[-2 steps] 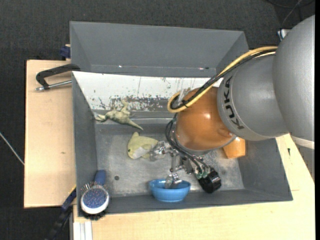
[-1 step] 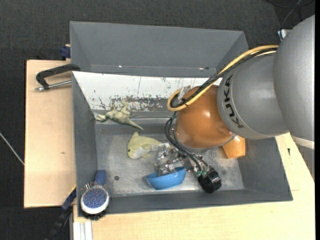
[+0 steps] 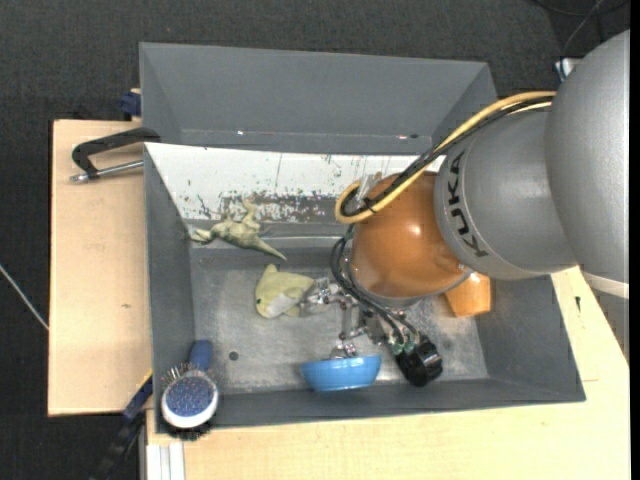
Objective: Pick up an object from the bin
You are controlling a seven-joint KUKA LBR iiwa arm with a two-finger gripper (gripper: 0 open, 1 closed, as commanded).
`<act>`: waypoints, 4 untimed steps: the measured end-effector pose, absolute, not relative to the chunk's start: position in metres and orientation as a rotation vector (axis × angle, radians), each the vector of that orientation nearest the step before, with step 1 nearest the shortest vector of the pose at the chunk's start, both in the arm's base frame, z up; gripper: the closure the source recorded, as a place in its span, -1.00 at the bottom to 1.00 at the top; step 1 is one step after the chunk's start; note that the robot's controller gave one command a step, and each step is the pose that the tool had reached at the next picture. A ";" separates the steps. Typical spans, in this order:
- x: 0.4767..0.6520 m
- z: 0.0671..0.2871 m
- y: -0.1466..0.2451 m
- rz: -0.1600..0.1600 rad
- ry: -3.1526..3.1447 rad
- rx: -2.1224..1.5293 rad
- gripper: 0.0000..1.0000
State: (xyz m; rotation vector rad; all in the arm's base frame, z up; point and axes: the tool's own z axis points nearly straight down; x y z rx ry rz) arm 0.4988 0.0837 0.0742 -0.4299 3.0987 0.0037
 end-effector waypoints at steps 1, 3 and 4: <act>0.498 0.074 0.101 -0.003 3.064 -0.598 -1.00; 0.496 0.073 -0.048 0.001 2.987 -0.937 -1.00; 0.503 0.072 -0.088 -0.001 2.932 -1.100 -1.00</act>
Offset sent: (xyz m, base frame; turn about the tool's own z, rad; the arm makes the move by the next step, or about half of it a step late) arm -0.0065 0.0176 -0.0042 -0.1121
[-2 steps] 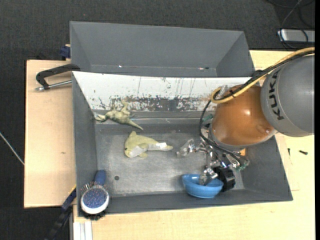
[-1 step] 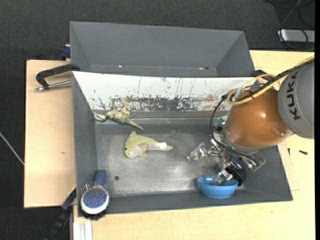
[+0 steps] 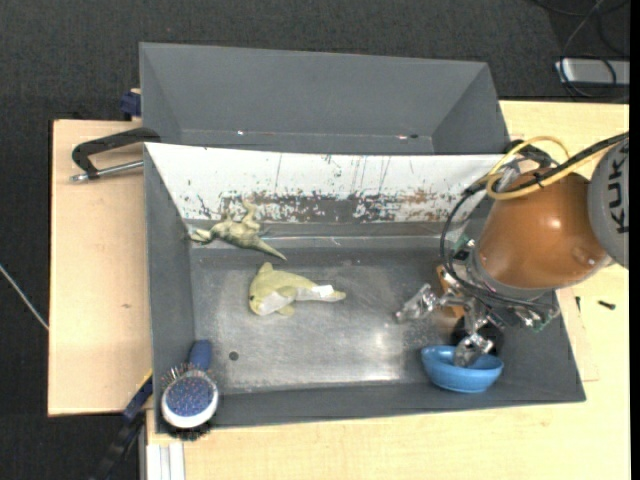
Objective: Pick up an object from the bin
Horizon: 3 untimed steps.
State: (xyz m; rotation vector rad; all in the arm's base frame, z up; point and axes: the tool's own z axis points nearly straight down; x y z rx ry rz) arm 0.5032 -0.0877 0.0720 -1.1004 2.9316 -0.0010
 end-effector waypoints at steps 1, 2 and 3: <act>0.492 0.080 -0.098 -0.002 2.627 -1.712 -1.00; 0.492 0.081 -0.097 -0.001 2.628 -1.711 1.00; 0.510 0.229 -0.111 -0.014 2.603 -1.738 1.00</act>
Offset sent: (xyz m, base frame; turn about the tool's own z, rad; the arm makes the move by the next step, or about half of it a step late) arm -0.0126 -0.0109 0.0068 -0.4391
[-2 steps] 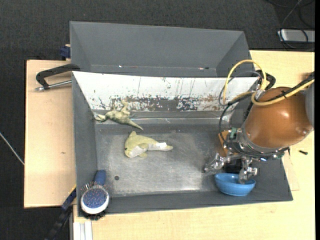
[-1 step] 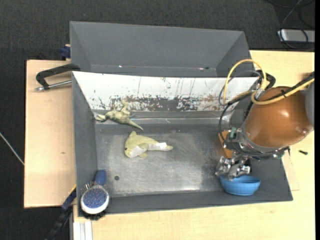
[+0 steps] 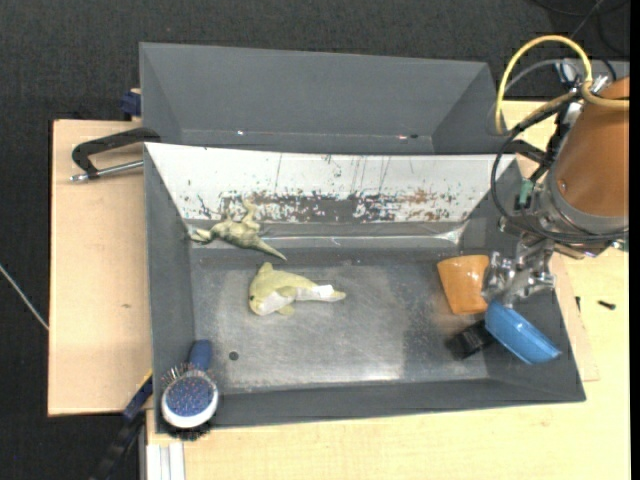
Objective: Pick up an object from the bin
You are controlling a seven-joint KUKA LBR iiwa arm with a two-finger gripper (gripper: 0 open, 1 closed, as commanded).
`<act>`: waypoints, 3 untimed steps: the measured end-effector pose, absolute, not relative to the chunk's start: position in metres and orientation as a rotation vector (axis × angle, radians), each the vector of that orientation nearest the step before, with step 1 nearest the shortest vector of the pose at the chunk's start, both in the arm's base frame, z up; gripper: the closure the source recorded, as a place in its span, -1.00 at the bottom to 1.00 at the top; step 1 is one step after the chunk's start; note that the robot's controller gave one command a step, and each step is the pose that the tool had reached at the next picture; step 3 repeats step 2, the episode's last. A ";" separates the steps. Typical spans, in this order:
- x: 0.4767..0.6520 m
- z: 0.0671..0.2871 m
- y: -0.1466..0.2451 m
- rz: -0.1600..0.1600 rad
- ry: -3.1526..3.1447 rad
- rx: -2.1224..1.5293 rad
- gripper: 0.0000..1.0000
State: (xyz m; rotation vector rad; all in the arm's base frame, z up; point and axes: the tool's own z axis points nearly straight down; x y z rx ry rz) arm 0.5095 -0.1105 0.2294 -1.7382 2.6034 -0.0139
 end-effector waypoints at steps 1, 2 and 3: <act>0.495 0.149 -0.103 0.007 2.532 -1.862 1.00; 0.495 0.241 -0.099 -0.013 2.571 -1.786 1.00; 0.495 0.241 -0.099 -0.013 2.571 -1.786 1.00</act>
Offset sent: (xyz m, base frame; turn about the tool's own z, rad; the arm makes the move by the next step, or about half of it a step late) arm -0.0146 0.0055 -0.0787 -0.0921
